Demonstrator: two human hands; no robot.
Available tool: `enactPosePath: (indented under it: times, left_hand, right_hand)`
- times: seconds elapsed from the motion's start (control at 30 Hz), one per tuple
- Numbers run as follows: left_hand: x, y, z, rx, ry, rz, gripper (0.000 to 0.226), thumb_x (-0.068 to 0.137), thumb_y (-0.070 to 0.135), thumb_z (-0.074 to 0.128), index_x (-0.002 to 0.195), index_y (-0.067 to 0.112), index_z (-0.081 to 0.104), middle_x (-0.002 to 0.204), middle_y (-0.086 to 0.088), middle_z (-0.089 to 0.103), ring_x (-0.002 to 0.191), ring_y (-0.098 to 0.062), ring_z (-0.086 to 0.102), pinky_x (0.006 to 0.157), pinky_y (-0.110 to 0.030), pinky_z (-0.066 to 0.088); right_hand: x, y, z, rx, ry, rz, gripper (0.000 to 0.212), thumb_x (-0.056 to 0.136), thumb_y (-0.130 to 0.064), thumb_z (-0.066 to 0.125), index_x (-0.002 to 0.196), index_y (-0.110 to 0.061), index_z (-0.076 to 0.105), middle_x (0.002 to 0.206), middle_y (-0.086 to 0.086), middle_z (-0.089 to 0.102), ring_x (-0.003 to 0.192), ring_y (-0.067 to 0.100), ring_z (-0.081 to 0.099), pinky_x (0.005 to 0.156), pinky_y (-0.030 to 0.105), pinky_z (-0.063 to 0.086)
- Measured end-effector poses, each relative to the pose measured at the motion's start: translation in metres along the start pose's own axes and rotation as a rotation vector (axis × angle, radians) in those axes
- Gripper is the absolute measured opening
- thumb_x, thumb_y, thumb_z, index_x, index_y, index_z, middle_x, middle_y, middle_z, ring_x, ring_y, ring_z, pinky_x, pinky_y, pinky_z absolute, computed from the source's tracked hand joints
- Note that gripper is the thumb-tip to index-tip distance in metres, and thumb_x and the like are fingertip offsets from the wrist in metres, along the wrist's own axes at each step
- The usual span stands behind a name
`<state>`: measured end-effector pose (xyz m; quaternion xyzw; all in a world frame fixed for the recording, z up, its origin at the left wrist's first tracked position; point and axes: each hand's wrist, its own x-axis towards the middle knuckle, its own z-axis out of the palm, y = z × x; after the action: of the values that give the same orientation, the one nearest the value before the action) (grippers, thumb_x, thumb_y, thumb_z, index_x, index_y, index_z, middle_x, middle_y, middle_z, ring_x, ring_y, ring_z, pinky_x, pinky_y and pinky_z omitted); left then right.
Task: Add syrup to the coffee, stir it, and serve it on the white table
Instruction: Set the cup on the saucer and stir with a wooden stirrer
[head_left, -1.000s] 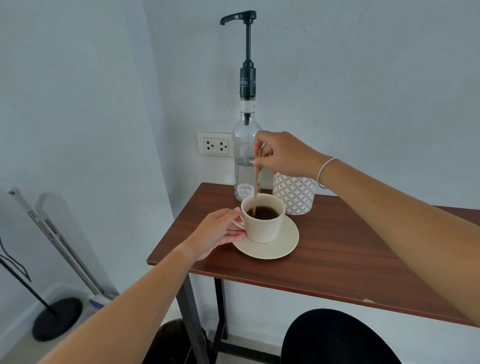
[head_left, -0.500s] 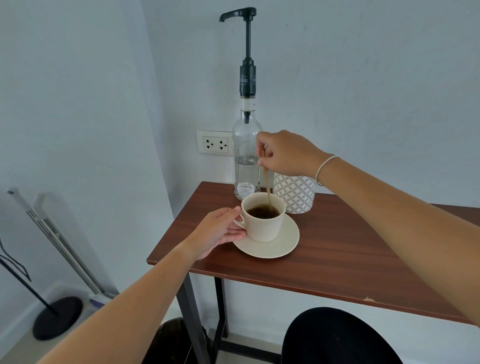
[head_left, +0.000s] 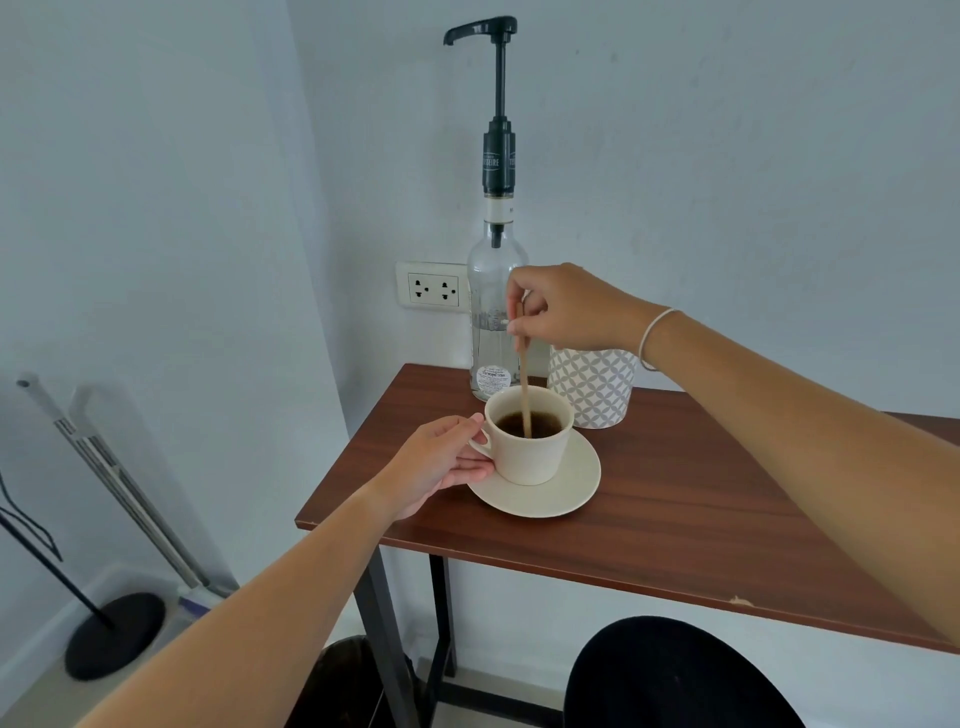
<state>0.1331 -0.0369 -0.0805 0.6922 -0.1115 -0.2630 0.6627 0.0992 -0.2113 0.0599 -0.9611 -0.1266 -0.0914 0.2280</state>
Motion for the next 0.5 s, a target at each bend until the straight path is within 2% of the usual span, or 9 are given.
enactPosePath:
  times: [0.07,0.13,0.2,0.27,0.37,0.43,0.5]
  left_hand:
    - [0.0000,-0.0001,0.0000,0.004,-0.002,-0.003,0.030,0.095,0.032,0.050,0.105,0.004,0.059,0.107,-0.019,0.069,0.099,-0.023,0.070,0.087,-0.030,0.056]
    - [-0.0003,0.0002,0.0006,0.004,-0.003,-0.004,0.031,0.095,0.032,0.050,0.105,0.004,0.059,0.107,-0.019,0.069,0.098,-0.023,0.070,0.086,-0.030,0.057]
    - [-0.0003,0.0003,0.0006,0.003,-0.007,-0.003,0.032,0.095,0.031,0.050,0.108,0.004,0.059,0.106,-0.017,0.070,0.097,-0.022,0.071,0.084,-0.029,0.057]
    - [-0.0002,0.0002,0.0000,-0.001,-0.011,0.000,0.034,0.095,0.031,0.050,0.112,0.003,0.059,0.107,-0.017,0.070,0.098,-0.022,0.071,0.085,-0.029,0.057]
    - [-0.0002,0.0000,-0.0008,-0.005,-0.017,0.002,0.036,0.095,0.032,0.051,0.114,0.002,0.058,0.107,-0.017,0.070,0.097,-0.022,0.071,0.085,-0.029,0.057]
    - [-0.0001,0.0000,-0.0007,-0.001,-0.019,0.001,0.036,0.095,0.032,0.050,0.114,0.002,0.058,0.107,-0.017,0.070,0.097,-0.022,0.071,0.084,-0.029,0.057]
    - [0.0000,-0.0001,-0.0005,-0.005,-0.019,0.001,0.037,0.095,0.032,0.051,0.113,0.001,0.058,0.107,-0.018,0.070,0.098,-0.022,0.071,0.085,-0.029,0.057]
  right_hand:
    - [0.0028,0.0003,0.0036,0.006,0.041,-0.014,0.010,0.090,-0.014,0.058,0.084,-0.015,0.049,0.069,-0.002,0.070,0.051,-0.009,0.058,0.063,0.021,0.046]
    - [0.0042,0.0014,0.0036,-0.103,0.083,-0.013,0.009,0.090,-0.015,0.056,0.085,-0.016,0.049,0.074,-0.001,0.071,0.056,0.001,0.057,0.063,0.025,0.044]
    - [0.0035,0.0042,0.0001,-0.209,0.066,0.007,0.008,0.089,-0.014,0.055,0.084,-0.018,0.049,0.073,-0.002,0.069,0.060,0.003,0.053,0.060,0.026,0.039]
    - [0.0021,0.0042,-0.0017,-0.154,0.019,0.019,0.010,0.088,-0.013,0.056,0.082,-0.018,0.050,0.066,-0.006,0.065,0.055,0.000,0.055,0.062,0.025,0.039]
    - [0.0034,-0.0003,0.0042,0.033,0.024,-0.002,0.017,0.089,-0.013,0.057,0.078,-0.021,0.048,0.074,0.002,0.073,0.051,-0.007,0.058,0.061,0.022,0.046]
    - [0.0061,-0.0006,0.0081,0.018,0.090,-0.008,0.011,0.090,-0.014,0.056,0.081,-0.018,0.050,0.080,0.004,0.075,0.065,0.001,0.064,0.065,0.028,0.050]
    - [0.0070,0.0011,0.0067,-0.127,0.117,0.000,0.006,0.090,-0.016,0.055,0.086,-0.017,0.050,0.083,0.004,0.074,0.073,0.012,0.064,0.072,0.033,0.049]
